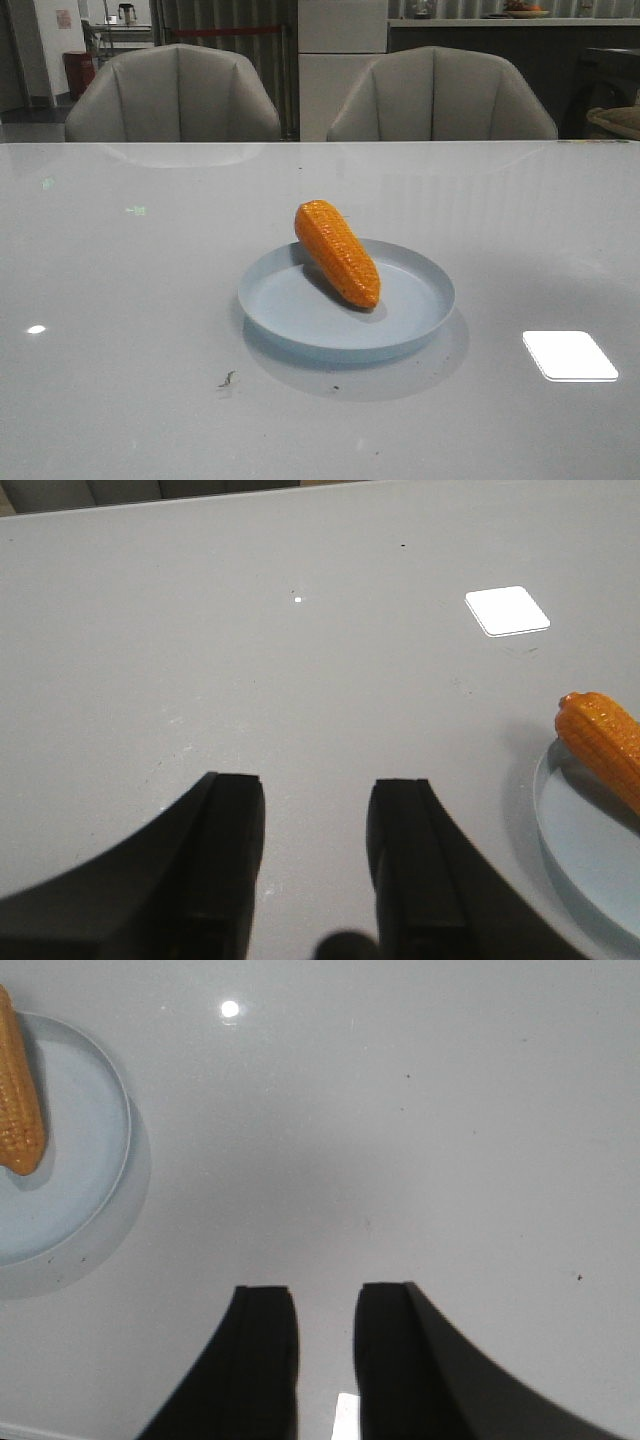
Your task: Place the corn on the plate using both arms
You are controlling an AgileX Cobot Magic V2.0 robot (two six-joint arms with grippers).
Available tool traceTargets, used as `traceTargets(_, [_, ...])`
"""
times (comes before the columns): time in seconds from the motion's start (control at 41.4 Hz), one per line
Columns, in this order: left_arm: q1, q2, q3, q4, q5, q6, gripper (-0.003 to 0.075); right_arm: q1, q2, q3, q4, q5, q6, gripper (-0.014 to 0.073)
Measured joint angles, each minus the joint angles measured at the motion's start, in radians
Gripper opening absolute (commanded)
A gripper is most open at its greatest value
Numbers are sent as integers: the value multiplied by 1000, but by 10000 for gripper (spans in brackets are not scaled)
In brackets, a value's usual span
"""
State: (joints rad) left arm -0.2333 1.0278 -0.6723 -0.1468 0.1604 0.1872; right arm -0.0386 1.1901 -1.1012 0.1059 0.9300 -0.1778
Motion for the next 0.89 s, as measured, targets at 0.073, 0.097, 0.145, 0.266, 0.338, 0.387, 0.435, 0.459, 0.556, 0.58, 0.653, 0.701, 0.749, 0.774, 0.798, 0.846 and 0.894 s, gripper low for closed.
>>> traceTargets(0.073, [0,0,0,1,0,0,335,0,-47,62,0,-37,0,202])
traceTargets(0.097, [0,0,0,1,0,0,335,0,-65,78,0,-49,0,202])
traceTargets(0.145, [0,0,0,1,0,0,335,0,-92,111,0,-61,0,202])
traceTargets(0.266, [0,0,0,1,0,0,335,0,-150,153,0,-71,0,202])
traceTargets(0.338, [0,0,0,1,0,0,335,0,-162,160,0,-66,0,202])
traceTargets(0.387, [0,0,0,1,0,0,335,0,-164,160,0,-54,0,202])
traceTargets(0.435, [0,0,0,1,1,0,335,0,-164,160,0,-39,0,202])
traceTargets(0.459, [0,0,0,1,2,0,335,0,-164,161,0,-37,0,202])
traceTargets(0.556, [0,0,0,1,13,0,335,0,-164,161,0,-28,0,202])
traceTargets(0.58, [0,0,0,1,16,0,335,0,-164,161,0,-26,0,202])
traceTargets(0.653, [0,0,0,1,17,0,335,0,-164,161,0,-25,0,202])
traceTargets(0.701, [0,0,0,1,19,0,335,0,-164,161,0,-25,0,202])
traceTargets(0.749, [0,0,0,1,19,0,335,0,-164,161,0,-25,0,202])
traceTargets(0.774, [0,0,0,1,19,0,335,0,-164,161,0,-25,0,202])
traceTargets(0.798, [0,0,0,1,19,0,335,0,-164,161,0,-25,0,202])
traceTargets(0.846, [0,0,0,1,19,0,335,0,-164,161,0,-25,0,202])
traceTargets(0.894, [0,0,0,1,19,0,335,0,-164,161,0,-25,0,202])
